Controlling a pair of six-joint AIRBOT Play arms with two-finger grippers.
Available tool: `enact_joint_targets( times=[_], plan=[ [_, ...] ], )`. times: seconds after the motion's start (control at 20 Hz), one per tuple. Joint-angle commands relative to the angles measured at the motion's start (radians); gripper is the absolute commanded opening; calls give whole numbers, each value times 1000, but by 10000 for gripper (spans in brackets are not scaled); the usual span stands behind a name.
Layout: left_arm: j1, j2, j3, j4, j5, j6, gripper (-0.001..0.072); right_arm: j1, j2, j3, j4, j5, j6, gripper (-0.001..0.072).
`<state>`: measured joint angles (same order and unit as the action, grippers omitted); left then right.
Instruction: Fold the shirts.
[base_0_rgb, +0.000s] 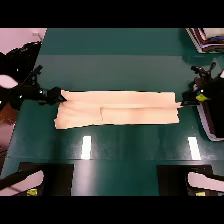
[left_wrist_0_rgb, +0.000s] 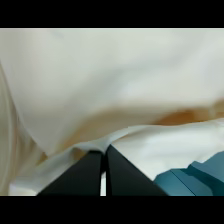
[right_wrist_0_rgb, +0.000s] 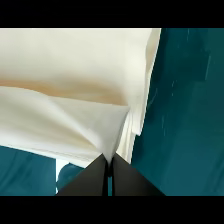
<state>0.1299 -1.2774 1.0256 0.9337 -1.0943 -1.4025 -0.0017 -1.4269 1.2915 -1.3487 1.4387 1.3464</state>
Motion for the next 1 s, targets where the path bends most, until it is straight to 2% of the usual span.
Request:
enact_joint_targets(
  times=[0.0,0.15,0.2,0.25,0.3,0.45,0.55,0.6,0.65,0.7,0.8,0.9,0.95],
  plan=[
    [1,-194,141,-6,51,23,23,0,-145,140,66,0,7,15],
    [1,-227,181,-11,92,24,24,-13,-236,240,198,-2,7,18],
    [1,-227,182,-11,110,23,26,-20,-263,270,236,-5,6,60],
    [1,-227,182,-14,114,23,178,-28,-288,298,273,-7,6,268],
    [1,-227,182,-23,111,21,416,-35,-306,317,313,-4,5,364],
    [1,-225,188,-72,74,23,427,-78,-322,334,417,48,-40,365],
    [1,-225,210,-75,13,24,424,-112,-321,330,406,137,-71,365],
    [1,-224,215,-75,-9,24,308,-137,-315,314,406,165,-76,366],
    [1,-221,219,-76,-31,41,37,-166,-301,277,407,169,-81,366],
    [1,-219,219,-84,-42,68,31,-194,-283,232,406,158,-85,366],
    [0,-212,219,-84,-50,68,23,-255,-243,116,407,117,-107,369],
    [-20,-196,219,-79,-25,68,22,-301,-221,0,408,72,-111,567],
    [-44,-188,219,-79,4,68,23,-313,-225,-47,416,58,-118,581]
  ],
)
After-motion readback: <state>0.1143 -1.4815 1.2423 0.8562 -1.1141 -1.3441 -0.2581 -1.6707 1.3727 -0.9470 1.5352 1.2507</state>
